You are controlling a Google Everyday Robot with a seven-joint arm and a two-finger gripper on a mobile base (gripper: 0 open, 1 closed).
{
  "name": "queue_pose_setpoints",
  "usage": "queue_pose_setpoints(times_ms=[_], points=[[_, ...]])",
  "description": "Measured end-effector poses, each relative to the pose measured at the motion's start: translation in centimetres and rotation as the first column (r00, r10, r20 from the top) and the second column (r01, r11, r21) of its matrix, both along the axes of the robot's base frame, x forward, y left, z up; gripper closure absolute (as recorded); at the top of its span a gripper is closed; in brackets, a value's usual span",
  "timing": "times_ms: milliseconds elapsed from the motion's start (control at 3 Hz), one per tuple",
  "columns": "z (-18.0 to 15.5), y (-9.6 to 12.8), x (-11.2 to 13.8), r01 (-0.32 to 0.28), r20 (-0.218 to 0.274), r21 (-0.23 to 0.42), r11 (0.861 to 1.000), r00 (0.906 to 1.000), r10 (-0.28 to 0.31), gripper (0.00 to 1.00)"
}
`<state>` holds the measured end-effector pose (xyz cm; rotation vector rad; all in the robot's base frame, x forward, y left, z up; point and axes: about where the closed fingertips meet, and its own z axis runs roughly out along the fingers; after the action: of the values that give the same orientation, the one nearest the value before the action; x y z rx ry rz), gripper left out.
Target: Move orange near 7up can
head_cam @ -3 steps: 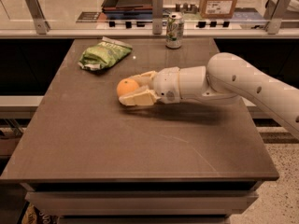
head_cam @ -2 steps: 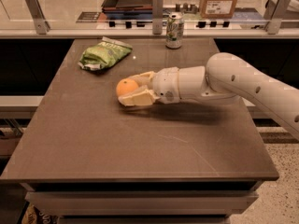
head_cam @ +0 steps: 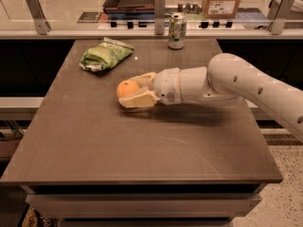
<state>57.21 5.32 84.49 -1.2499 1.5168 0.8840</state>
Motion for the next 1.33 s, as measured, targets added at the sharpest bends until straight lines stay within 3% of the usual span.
queue_pose_setpoints(times_ms=[333, 667, 1000, 1333], points=[[0.5, -1.9, 2.0, 0.074, 0.0, 0.009, 0.997, 0.9973, -0.074, 1.0], [0.9, -5.2, 4.3, 0.216, -0.002, 0.02, 0.976, 0.9765, -0.216, 1.0], [1.7, -8.4, 6.2, 0.383, 0.015, 0.034, 0.923, 0.9235, -0.383, 1.0], [3.0, -11.7, 7.9, 0.541, 0.055, 0.03, 0.84, 0.8386, -0.542, 1.0]])
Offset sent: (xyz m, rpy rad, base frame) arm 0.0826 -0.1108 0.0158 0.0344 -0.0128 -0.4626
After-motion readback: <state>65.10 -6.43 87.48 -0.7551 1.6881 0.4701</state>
